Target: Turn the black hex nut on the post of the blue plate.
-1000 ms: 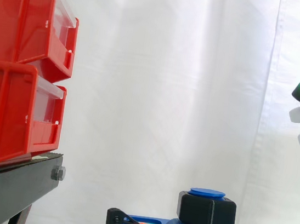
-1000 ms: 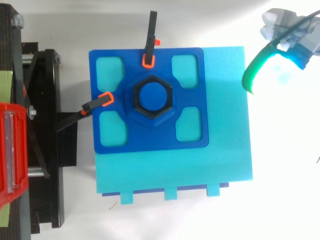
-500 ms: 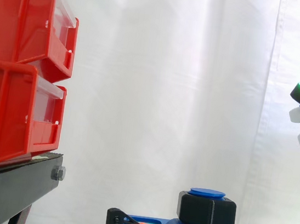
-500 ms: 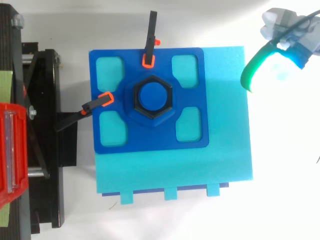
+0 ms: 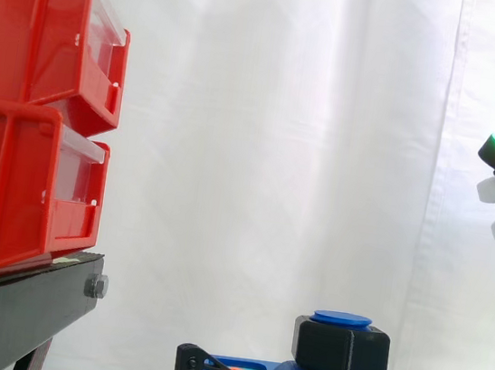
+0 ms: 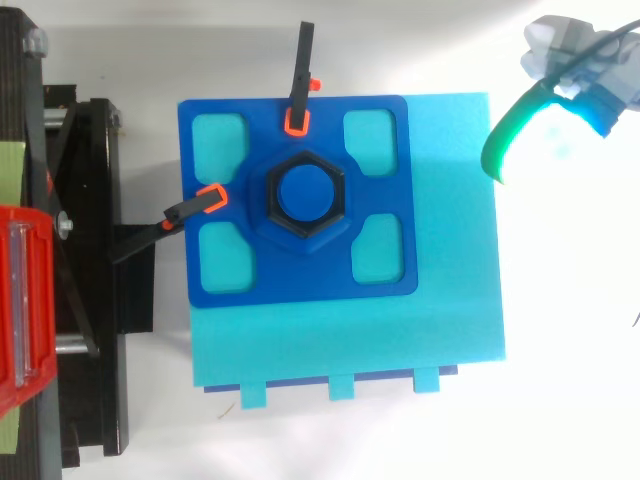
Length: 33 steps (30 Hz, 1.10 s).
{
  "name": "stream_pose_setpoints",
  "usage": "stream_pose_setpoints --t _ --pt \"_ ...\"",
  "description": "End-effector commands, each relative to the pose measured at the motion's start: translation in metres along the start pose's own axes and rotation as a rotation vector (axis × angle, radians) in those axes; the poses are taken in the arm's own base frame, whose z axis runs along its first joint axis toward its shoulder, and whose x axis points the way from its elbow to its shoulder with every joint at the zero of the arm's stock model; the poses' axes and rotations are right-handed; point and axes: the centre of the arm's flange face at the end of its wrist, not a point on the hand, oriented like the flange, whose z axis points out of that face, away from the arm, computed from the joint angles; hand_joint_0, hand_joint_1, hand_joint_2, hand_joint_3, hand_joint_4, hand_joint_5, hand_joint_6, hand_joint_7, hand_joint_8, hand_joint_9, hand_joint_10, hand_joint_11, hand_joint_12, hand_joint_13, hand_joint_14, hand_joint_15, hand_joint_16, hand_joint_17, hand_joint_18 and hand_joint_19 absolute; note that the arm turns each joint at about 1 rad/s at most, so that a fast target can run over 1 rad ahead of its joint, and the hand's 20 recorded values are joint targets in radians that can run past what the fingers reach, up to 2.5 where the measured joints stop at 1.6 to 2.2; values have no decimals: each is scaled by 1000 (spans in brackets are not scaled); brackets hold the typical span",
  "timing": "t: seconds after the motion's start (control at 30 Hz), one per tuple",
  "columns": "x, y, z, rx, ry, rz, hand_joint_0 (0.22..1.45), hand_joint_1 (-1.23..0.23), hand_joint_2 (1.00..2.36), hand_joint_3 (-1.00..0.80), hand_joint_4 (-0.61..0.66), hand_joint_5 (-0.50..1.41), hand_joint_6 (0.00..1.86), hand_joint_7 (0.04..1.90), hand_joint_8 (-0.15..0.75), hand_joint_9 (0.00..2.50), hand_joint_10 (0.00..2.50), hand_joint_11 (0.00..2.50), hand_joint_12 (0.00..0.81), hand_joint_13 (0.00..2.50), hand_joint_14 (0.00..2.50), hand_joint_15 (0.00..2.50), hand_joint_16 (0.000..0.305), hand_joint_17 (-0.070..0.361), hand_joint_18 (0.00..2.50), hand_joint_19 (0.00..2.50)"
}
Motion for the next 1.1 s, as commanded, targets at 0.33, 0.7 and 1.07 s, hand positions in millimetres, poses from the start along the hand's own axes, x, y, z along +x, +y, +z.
stream_pose_setpoints --t 0.33,0.7,1.07 --pt "0 -1 0 2 -1 -1 436 -340 1000 -500 61 -288 502 665 139 0 0 0 327 0 0 0 52 117 0 0" --pt "0 0 0 0 -1 0 436 -371 1000 -500 55 -280 502 708 135 0 0 0 324 0 0 0 52 118 0 0" --pt "0 0 0 0 -1 0 438 -361 1000 -500 56 -278 502 714 132 0 0 0 323 0 0 0 51 116 0 0"
